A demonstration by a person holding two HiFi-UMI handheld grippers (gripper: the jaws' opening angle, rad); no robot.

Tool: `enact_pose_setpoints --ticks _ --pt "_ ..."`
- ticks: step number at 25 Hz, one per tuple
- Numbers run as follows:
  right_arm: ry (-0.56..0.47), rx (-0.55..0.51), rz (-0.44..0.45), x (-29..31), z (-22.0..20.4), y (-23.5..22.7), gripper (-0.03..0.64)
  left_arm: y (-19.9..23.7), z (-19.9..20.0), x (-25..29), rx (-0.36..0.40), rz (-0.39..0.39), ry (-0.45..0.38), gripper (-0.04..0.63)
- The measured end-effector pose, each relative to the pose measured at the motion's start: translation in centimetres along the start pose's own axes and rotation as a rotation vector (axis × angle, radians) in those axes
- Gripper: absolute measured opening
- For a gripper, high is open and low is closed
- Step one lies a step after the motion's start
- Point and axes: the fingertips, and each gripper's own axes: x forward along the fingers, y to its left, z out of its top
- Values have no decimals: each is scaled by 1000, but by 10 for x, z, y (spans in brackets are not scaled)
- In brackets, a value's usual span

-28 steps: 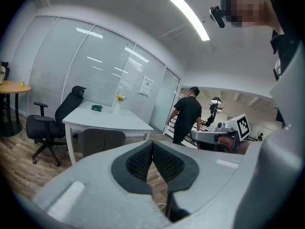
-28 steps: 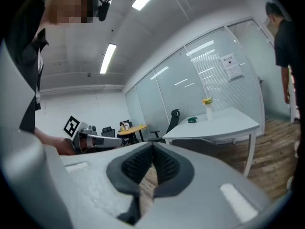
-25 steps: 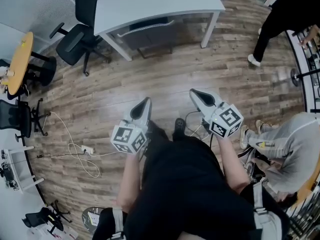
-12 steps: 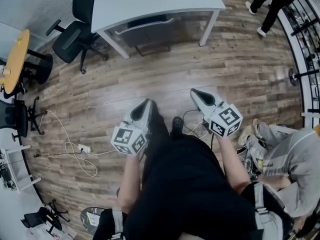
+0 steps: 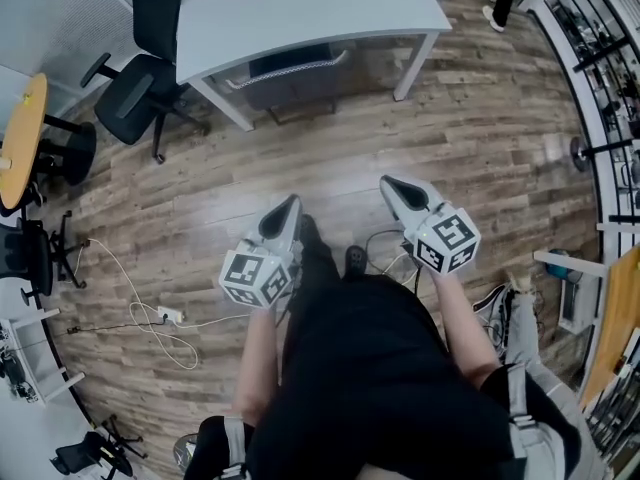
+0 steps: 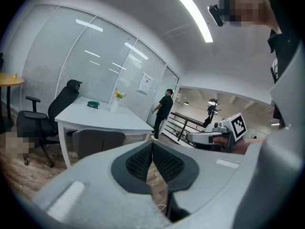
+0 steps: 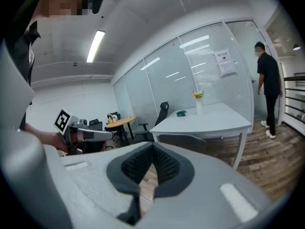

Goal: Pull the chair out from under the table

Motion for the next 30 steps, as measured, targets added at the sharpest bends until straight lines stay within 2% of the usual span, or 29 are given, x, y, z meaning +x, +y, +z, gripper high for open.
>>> enact_pose_setpoints --ticks 9,15,22,30 --pt "15 0 -32 65 26 -15 2 66 35 31 -2 -29 5 10" --pt "29 -4 -119 100 38 -26 3 105 49 43 -5 -56 23 11" --pt "28 16 -179 128 43 -28 3 144 54 50 -8 -93 35 11" --pt "125 49 -166 160 25 -11 3 170 47 49 -5 -142 79 11"
